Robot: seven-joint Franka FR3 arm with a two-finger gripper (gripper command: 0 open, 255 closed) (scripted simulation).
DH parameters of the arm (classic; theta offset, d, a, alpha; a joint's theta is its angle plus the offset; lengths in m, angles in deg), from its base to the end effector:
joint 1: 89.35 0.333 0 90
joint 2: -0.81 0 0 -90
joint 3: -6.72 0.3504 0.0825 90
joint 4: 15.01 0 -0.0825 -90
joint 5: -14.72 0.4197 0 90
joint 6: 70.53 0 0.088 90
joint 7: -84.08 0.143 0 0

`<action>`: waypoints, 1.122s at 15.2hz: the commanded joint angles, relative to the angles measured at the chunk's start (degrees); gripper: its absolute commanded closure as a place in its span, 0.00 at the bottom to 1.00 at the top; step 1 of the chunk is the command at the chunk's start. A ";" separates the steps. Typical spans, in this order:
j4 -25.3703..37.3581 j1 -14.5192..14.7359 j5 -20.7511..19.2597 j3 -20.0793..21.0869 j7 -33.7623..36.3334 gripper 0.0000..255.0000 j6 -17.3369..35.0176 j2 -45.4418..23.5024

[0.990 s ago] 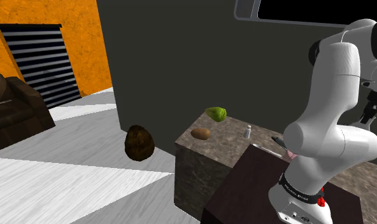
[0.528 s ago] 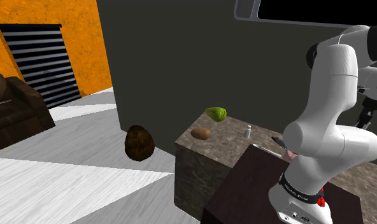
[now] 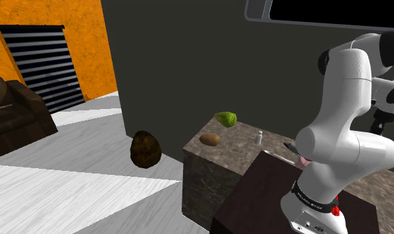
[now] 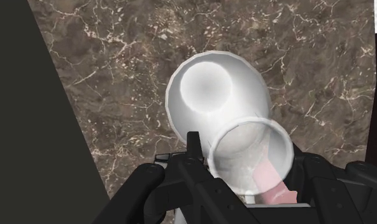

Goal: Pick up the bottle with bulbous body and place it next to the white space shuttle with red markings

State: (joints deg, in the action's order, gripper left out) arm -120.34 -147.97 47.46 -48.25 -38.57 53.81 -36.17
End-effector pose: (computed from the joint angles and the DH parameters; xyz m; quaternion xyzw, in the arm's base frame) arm -0.1948 -0.6490 0.2713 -0.9989 0.0389 0.0259 0.0039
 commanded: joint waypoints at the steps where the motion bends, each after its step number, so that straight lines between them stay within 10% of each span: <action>1: -0.11 -0.61 0.83 0.82 -0.42 1.00 0.92 -0.87; 17: -0.39 -4.91 6.86 7.13 -3.44 1.00 7.52 -7.59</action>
State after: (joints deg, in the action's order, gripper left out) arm -120.91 -152.60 54.10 -41.34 -41.87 61.15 -43.47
